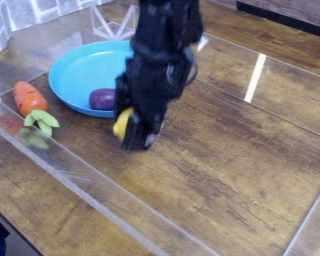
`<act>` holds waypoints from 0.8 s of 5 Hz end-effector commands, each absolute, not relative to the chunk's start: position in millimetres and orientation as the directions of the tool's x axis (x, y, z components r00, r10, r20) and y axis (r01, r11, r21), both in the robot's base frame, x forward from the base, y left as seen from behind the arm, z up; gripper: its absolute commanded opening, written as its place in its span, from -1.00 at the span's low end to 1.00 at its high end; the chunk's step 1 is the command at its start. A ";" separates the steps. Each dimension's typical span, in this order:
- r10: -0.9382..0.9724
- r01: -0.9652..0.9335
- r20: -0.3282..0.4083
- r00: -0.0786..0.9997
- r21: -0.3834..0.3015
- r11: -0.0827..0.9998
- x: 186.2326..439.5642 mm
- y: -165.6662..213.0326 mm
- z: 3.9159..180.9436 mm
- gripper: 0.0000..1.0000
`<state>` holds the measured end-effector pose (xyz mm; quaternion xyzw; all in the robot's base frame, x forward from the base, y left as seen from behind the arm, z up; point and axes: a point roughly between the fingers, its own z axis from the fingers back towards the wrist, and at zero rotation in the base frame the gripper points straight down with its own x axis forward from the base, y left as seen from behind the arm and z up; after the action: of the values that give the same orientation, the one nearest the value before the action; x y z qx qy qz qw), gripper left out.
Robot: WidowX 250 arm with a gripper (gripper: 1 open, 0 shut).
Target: Put the lemon on the blue tray
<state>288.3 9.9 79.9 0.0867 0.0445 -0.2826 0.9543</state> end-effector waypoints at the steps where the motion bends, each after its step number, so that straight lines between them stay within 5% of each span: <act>1: -0.498 0.500 -0.070 0.864 0.226 0.836 308.1 9.7 132.8 -1.00; 4: -0.449 0.438 0.006 0.893 0.214 0.873 312.9 8.0 116.3 -1.00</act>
<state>310.1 5.0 99.4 0.0998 0.0012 -0.2366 0.9665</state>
